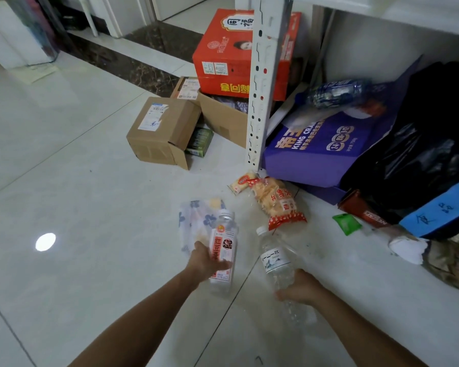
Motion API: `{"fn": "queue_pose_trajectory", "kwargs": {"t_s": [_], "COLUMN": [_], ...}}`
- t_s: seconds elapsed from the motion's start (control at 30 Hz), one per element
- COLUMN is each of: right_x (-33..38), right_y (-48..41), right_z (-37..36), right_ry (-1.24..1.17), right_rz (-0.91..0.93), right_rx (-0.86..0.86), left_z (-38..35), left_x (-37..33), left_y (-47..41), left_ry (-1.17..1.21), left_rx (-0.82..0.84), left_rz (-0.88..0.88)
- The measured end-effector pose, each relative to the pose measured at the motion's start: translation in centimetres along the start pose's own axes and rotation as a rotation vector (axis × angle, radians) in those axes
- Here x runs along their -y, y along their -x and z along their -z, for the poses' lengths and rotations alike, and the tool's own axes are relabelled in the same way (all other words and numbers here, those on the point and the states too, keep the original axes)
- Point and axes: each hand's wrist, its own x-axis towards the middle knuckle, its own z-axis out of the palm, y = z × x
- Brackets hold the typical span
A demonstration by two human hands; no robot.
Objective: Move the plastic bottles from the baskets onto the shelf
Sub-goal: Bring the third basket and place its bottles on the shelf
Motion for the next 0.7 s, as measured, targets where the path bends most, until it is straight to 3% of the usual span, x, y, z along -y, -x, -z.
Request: {"fn": "queue_pose_trajectory", "kwargs": {"t_s": [0.17,0.33,0.6,0.7], "right_x": [0.4,1.1,9.6,13.3], "right_y": [2.2,6.7,23.9,32.1], "right_z": [0.4,3.0,12.1,16.5], "right_ry": [-0.379,-0.547,-0.735,-0.794], "right_rz": [-0.027,-0.068,0.022,0.057], "right_rx": [0.034,0.094,-0.001,-0.031], "left_z": [-1.6,0.0,7.4,12.4], "left_x": [-2.0,-4.8,-13.4,-19.6], "left_y": [1.4,5.2,18.7,26.3], "left_ry": [0.044,0.362,0.544,0.552], "left_rx": [0.034,0.151,0.24,0.308], "left_rz": [0.105,0.263,0.092,0.023]}}
